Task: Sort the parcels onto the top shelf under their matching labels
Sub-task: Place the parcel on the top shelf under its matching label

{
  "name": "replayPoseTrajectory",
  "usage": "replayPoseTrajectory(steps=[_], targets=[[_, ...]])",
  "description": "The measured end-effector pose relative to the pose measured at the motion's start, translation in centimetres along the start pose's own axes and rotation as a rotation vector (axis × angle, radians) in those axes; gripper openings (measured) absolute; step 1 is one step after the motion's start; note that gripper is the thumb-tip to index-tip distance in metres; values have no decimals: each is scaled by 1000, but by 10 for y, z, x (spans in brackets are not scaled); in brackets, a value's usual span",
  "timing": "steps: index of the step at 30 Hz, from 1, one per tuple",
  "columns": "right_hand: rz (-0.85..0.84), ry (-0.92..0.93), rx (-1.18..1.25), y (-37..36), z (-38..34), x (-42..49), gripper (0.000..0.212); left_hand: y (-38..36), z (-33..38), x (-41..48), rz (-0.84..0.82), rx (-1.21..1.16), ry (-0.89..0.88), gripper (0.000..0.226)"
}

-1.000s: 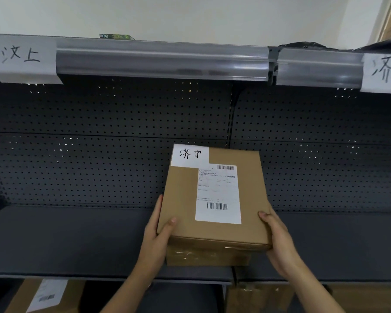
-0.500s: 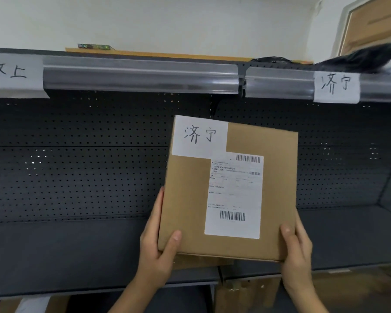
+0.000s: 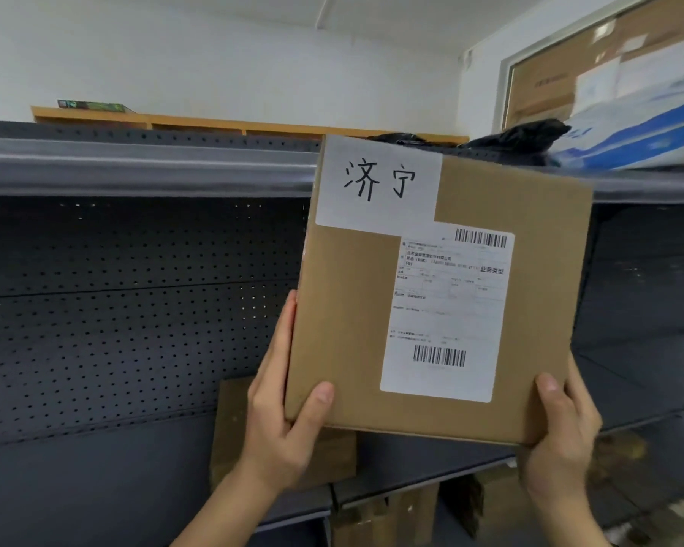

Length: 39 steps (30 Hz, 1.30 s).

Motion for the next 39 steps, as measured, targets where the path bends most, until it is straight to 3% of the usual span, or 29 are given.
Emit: replayPoseTrajectory(steps=[5, 10, 16, 19, 21, 29, 35, 39], targets=[[-23, 98, -28, 7, -37, 38, 48, -12, 22, 38, -14, -8, -30, 82], [-118, 180, -43, 1, -72, 86, 32, -17, 49, 88, -36, -58, -17, 75], [-324, 102, 20, -10, -100, 161, 52, -8, 80, 165, -40, 2, 63, 49], [-407, 35, -106, -26, -116, 202, 24, -4, 92, 211, -57, 68, 156, 23], [-401, -14, -172, -38, -121, 228, 14, -1, 97, 241, -73, 89, 200, 21], [-336, -193, -269, -89, -98, 330, 46, 9, 52, 316, -52, -21, 478, 44], [-329, -276, -340, -101, -71, 359, 69, 9, 29, 332, -253, -39, 604, 52], [-330, -308, -354, -97, -53, 370, 73, 7, 23, 337, -402, 36, 662, 26]])
Point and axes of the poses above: each hand's wrist, its own x-axis towards the middle knuckle, its own y-axis out of the back of the hand, z = x × y, the point moved 2 cm from there along x, towards the middle knuckle, and after that the axes turned 11 degrees about -z, right-handed, at the moved point
